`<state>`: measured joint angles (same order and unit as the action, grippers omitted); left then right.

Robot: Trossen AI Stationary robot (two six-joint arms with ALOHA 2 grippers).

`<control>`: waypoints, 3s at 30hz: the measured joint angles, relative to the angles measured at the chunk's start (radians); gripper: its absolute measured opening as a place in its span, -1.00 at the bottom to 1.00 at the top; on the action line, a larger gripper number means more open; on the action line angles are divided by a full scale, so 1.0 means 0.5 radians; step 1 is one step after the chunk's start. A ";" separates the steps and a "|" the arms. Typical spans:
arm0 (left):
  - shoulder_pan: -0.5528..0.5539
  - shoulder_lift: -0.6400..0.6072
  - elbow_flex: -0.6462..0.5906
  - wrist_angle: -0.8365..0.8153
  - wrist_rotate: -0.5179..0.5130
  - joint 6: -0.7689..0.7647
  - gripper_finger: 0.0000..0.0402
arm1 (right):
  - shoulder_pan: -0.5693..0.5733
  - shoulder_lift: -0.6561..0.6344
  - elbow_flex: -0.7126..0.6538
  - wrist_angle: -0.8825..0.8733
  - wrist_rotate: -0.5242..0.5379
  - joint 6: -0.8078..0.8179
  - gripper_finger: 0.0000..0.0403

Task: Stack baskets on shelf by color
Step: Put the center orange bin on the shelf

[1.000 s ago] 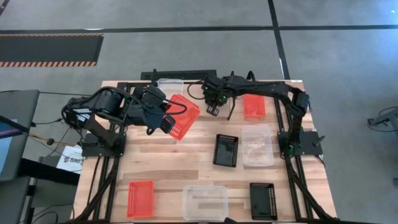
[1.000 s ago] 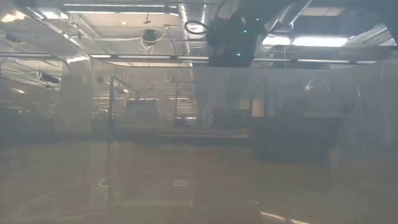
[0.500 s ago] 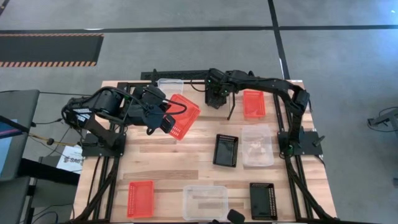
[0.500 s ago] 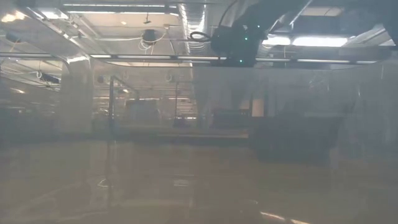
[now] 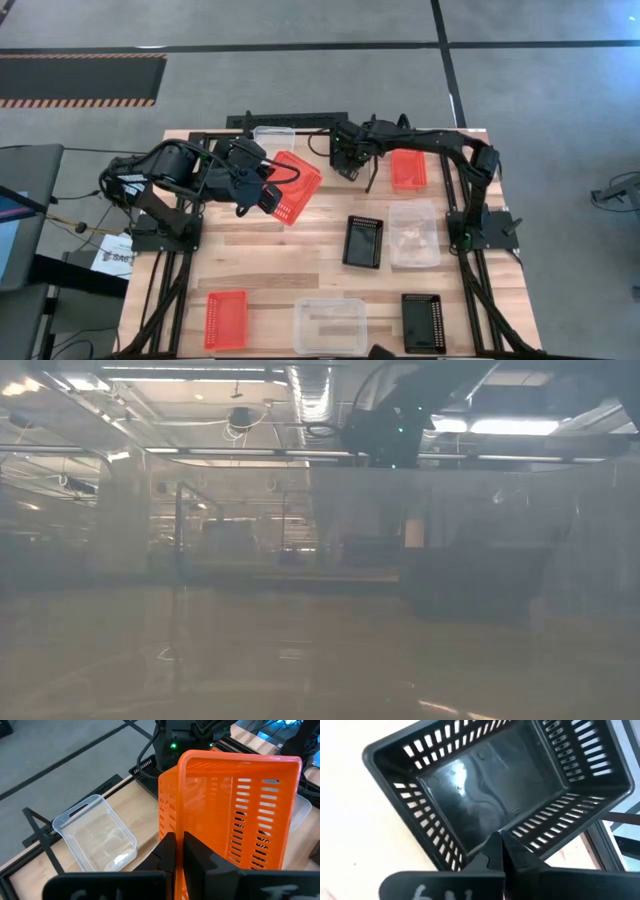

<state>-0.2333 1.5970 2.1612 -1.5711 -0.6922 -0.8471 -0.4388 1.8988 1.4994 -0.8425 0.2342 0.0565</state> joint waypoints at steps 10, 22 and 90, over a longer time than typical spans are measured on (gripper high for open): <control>0.001 0.000 -0.001 0.000 0.001 -0.005 -1.00 | 0.087 -0.007 -0.002 -0.139 -0.010 -0.003 -1.00; 0.001 0.001 -0.001 0.000 0.001 -0.013 -1.00 | 0.209 -0.072 -0.014 -0.234 -0.049 0.016 -1.00; 0.001 0.015 -0.001 0.000 0.006 -0.075 -1.00 | 0.254 -0.021 -0.004 -0.076 -0.290 -0.511 -0.20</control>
<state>-0.2329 1.6047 2.1609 -1.5711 -0.6891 -0.8845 -0.3116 1.8881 1.4975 -0.8803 0.0894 -0.1990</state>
